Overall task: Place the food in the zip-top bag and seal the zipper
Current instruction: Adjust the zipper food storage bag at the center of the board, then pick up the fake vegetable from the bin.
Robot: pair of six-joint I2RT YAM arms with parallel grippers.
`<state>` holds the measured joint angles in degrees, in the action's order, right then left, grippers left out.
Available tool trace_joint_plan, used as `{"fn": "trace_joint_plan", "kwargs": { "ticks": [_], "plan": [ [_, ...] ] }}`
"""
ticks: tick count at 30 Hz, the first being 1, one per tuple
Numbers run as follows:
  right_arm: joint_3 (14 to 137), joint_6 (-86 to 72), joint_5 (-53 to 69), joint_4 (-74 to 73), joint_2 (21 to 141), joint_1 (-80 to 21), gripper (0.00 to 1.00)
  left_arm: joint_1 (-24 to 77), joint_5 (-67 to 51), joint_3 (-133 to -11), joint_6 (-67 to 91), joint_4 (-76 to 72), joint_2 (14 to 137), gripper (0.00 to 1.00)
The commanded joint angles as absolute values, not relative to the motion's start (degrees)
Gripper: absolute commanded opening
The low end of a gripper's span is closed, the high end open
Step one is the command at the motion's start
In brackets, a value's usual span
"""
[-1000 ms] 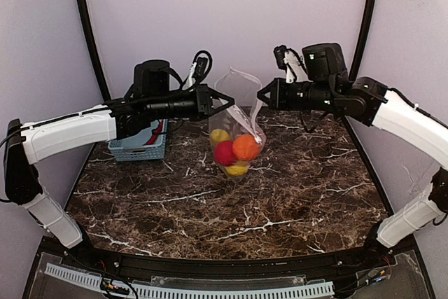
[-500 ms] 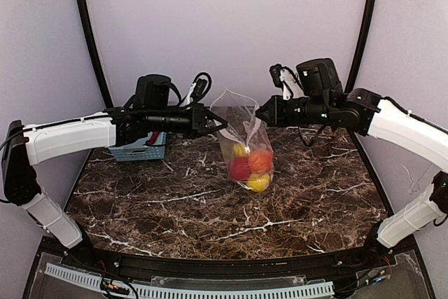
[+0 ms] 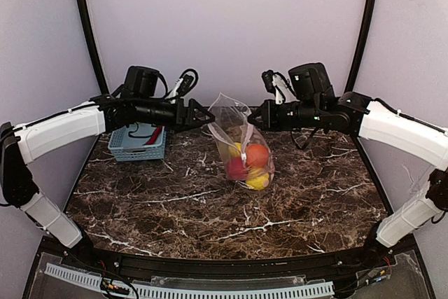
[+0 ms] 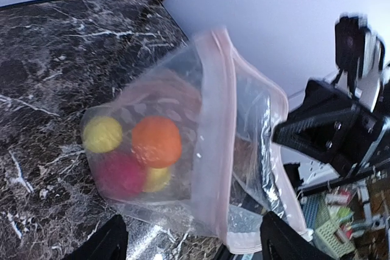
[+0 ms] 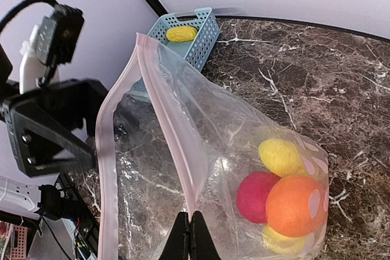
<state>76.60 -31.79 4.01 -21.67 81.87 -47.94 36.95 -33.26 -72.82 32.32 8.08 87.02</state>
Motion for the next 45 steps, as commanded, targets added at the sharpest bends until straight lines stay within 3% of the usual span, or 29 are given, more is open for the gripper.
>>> {"fn": "trace_joint_plan", "kwargs": {
  "ticks": [1,5,12,27,45],
  "plan": [
    [77.7,-31.6,5.0,-19.3,82.3,-47.7,0.0,31.6,-28.5,-81.3,20.8,23.7,80.9,0.85],
    [77.4,-31.4,5.2,-18.5,82.2,-47.7,0.0,25.2,-23.0,-85.0,12.5,32.5,80.7,0.94],
    [77.1,-30.8,6.7,-17.4,82.2,-47.7,0.0,11.4,-24.3,-82.5,10.9,31.8,85.9,0.95],
    [74.6,-30.2,7.1,-15.8,80.8,-47.7,0.0,6.0,-10.0,-86.5,4.7,32.7,109.5,0.68],
    [74.9,-30.0,8.1,-15.2,82.9,-47.6,0.0,5.9,-6.9,-92.0,1.0,34.6,119.8,0.58]
  ]
}}
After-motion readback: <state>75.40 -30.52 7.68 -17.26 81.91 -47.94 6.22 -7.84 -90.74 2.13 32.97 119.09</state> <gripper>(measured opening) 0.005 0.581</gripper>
